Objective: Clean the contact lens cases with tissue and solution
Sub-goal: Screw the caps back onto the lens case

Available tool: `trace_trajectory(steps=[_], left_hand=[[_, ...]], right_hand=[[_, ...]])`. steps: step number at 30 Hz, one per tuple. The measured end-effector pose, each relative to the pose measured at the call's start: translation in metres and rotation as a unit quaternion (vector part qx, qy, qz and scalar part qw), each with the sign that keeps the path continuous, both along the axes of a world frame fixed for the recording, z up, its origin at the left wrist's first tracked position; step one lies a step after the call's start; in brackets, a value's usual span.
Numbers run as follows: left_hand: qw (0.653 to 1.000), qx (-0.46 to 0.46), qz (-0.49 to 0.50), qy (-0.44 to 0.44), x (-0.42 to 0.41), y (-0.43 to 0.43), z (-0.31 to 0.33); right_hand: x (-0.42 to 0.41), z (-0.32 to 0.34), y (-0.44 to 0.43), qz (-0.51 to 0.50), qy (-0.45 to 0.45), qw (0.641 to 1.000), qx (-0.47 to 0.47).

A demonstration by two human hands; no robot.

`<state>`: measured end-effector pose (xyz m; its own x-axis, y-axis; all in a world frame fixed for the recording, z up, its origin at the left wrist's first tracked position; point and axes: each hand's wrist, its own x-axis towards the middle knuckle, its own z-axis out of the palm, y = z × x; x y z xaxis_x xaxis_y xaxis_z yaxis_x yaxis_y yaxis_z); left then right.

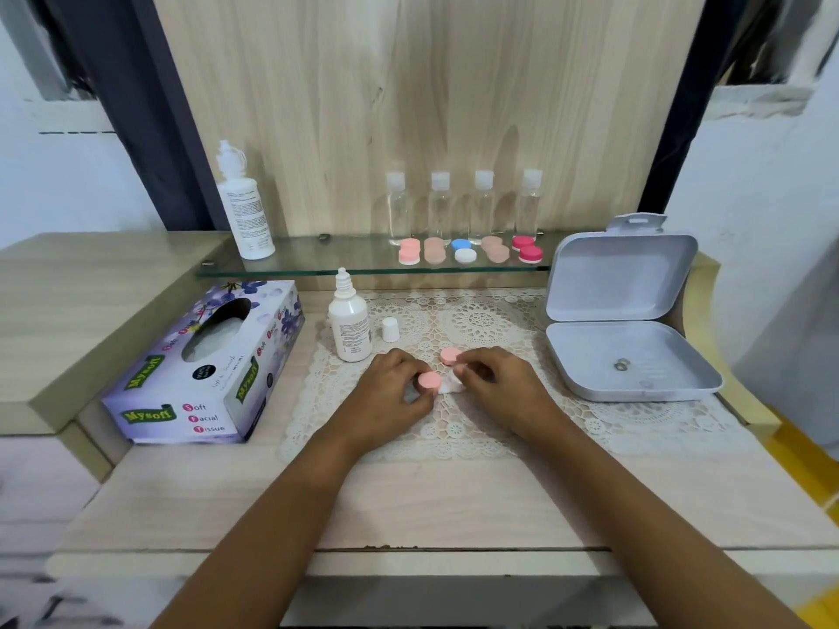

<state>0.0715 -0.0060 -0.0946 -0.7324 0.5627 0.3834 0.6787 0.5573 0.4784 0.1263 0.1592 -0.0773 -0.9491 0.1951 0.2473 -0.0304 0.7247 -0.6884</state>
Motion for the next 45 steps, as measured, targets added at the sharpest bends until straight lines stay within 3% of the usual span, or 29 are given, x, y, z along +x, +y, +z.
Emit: trace_trajectory(steps=[7,16,24,33,39,45], left_hand=[[1.0,0.006,0.0,-0.014,0.0,-0.001,0.001],[0.999,0.012,0.006,-0.045,-0.002,-0.001,0.004],[0.999,0.008,0.002,-0.043,-0.002,-0.001,0.003],[0.999,0.012,0.004,-0.042,-0.003,-0.001,0.001],[0.999,0.018,0.002,-0.048,-0.002,-0.001,0.002],[0.999,0.016,0.005,-0.044,-0.002,-0.001,0.001]], right_hand=[[-0.021,0.02,0.01,-0.002,-0.035,0.999,0.019],[-0.048,0.031,-0.001,0.025,-0.118,0.983,0.136],[-0.026,0.035,0.011,0.105,-0.089,0.99,0.043],[-0.007,0.027,0.009,0.144,-0.052,0.971,0.184],[-0.012,0.021,0.009,0.182,-0.039,0.952,0.243],[-0.017,0.024,0.008,0.156,-0.069,0.952,0.253]])
